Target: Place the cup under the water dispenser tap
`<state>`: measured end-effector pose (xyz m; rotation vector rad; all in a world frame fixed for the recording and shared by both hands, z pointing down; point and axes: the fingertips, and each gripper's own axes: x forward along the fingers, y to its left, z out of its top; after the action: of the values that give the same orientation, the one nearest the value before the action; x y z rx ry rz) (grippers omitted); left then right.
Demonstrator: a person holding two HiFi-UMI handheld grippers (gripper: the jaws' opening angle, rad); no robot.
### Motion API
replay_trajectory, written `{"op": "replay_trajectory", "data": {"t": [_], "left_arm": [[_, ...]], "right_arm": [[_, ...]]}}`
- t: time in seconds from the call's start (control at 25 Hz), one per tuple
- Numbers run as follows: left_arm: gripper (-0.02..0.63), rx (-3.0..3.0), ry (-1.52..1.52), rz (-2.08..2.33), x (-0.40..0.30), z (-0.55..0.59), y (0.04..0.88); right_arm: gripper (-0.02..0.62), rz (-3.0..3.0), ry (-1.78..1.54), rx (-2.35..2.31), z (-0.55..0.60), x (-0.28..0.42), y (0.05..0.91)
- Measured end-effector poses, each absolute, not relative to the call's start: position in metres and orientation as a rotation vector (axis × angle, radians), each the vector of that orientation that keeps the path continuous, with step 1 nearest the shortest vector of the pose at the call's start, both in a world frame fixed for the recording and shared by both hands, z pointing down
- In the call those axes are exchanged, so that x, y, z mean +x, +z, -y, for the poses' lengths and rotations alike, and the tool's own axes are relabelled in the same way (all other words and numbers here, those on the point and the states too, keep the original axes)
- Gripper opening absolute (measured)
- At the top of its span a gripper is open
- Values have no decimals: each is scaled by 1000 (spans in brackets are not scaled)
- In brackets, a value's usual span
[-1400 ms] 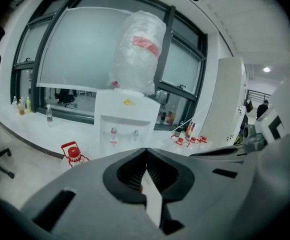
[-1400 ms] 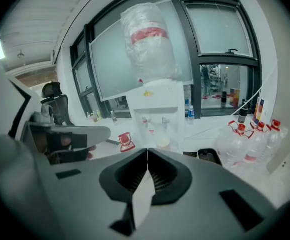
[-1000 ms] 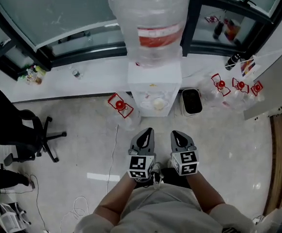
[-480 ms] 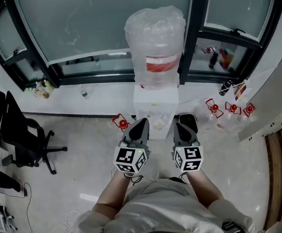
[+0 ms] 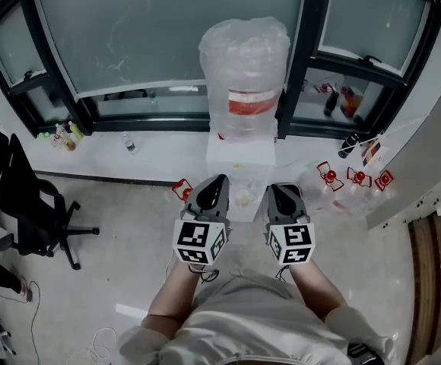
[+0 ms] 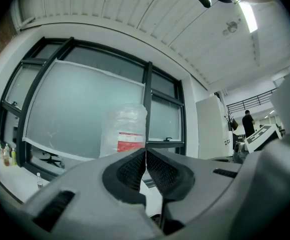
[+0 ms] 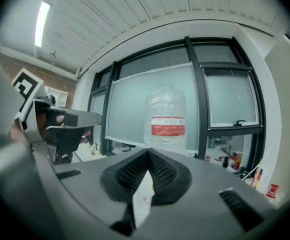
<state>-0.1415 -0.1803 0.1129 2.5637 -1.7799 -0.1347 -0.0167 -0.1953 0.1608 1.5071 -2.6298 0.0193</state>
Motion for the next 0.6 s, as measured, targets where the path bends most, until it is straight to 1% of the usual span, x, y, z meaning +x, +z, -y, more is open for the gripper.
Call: {"op": "replay_trajectory", "data": {"t": [0.28, 0.6], "left_arm": [[20, 2604, -92, 1764, -137, 175, 113], [20, 2573, -72, 1783, -148, 177, 118]], "right_arm": [[25, 2629, -3, 1470, 189, -26, 159], [25, 2641, 31, 1474, 182, -32, 161]]}}
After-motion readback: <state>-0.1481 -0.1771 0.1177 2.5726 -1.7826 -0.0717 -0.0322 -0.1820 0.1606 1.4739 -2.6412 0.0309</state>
